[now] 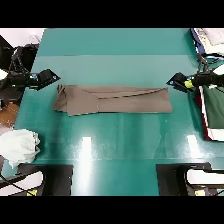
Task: Fold the shirts.
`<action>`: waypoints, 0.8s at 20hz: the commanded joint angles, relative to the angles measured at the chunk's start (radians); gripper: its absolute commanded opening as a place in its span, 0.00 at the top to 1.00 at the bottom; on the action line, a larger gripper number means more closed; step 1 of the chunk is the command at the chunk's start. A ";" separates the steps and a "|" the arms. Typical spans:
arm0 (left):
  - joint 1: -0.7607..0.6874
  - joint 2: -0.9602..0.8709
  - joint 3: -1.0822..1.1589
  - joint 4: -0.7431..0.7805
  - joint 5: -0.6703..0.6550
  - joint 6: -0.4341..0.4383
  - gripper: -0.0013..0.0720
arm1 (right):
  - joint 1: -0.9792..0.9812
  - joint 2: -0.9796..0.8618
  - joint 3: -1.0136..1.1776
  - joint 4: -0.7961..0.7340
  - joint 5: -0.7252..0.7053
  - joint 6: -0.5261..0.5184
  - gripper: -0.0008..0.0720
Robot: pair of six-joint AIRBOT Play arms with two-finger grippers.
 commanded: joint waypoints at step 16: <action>-0.163 -0.002 0.030 -0.018 -0.283 0.044 0.94 | -0.216 -0.263 0.001 0.192 0.363 -0.261 0.38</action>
